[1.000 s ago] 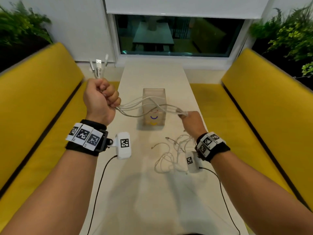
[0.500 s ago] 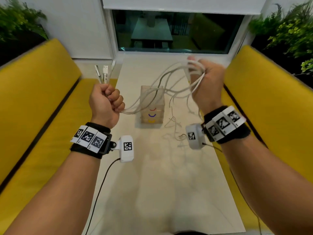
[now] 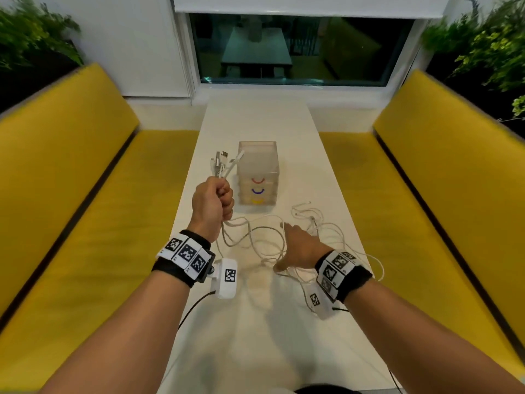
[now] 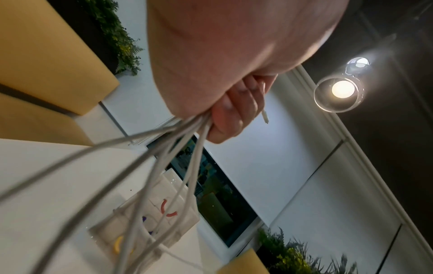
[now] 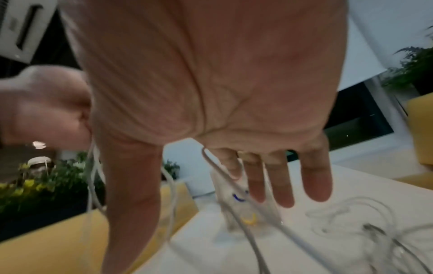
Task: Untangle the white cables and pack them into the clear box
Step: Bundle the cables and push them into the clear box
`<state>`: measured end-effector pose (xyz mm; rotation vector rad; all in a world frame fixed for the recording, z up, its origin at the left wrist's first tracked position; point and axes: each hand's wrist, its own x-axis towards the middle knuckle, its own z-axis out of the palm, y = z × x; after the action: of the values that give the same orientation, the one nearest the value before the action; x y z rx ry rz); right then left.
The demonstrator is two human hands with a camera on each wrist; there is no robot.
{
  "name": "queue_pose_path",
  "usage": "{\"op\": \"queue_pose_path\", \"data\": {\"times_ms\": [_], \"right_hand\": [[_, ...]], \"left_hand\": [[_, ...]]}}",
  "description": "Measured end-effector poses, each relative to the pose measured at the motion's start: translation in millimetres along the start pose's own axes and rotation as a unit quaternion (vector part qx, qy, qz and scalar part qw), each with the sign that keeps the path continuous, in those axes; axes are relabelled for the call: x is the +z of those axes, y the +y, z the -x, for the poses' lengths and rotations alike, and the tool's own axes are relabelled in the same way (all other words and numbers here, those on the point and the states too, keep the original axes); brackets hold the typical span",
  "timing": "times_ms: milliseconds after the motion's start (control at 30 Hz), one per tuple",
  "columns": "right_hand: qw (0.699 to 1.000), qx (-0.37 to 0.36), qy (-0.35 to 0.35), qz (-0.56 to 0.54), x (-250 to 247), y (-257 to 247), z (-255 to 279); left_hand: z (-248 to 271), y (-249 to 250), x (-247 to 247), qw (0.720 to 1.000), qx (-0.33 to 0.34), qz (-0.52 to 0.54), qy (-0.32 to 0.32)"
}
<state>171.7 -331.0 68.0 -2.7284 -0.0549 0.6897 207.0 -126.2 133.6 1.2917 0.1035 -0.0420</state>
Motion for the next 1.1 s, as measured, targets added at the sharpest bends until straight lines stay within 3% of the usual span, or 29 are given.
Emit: {"op": "queue_pose_path", "data": {"times_ms": [100,200,300,400,467,633,933,1100], "right_hand": [[0.998,-0.032,0.035,-0.051,-24.0,-12.6,9.1],[0.971,-0.124,0.109,-0.174,-29.6,-29.6,10.1],[0.905,-0.199,0.024,-0.376,-19.8,-43.3,4.6],[0.838,-0.207,-0.077,-0.498,-4.0,-46.7,5.3],[0.843,-0.161,-0.099,-0.503,9.8,-41.8,6.0],[0.951,-0.107,-0.077,-0.28,27.7,-28.8,0.5],[0.967,-0.049,-0.115,-0.221,42.6,-1.8,3.5],[0.957,-0.048,-0.121,-0.258,30.4,5.2,4.3]], "left_hand": [[3.6,-6.4,3.7,1.0,-0.006,-0.014,-0.001],[9.7,-12.2,12.6,0.999,-0.026,0.003,-0.039],[20.5,-18.1,26.3,0.988,-0.079,0.078,-0.109],[22.9,-23.0,30.7,0.972,-0.117,0.134,-0.156],[20.1,-26.7,25.9,0.97,-0.128,0.127,-0.164],[17.8,-44.9,2.0,0.979,-0.141,0.079,-0.124],[13.9,-52.6,-28.5,0.987,-0.112,0.117,-0.006],[7.9,-42.2,-33.3,0.995,-0.083,0.042,0.039]]}}
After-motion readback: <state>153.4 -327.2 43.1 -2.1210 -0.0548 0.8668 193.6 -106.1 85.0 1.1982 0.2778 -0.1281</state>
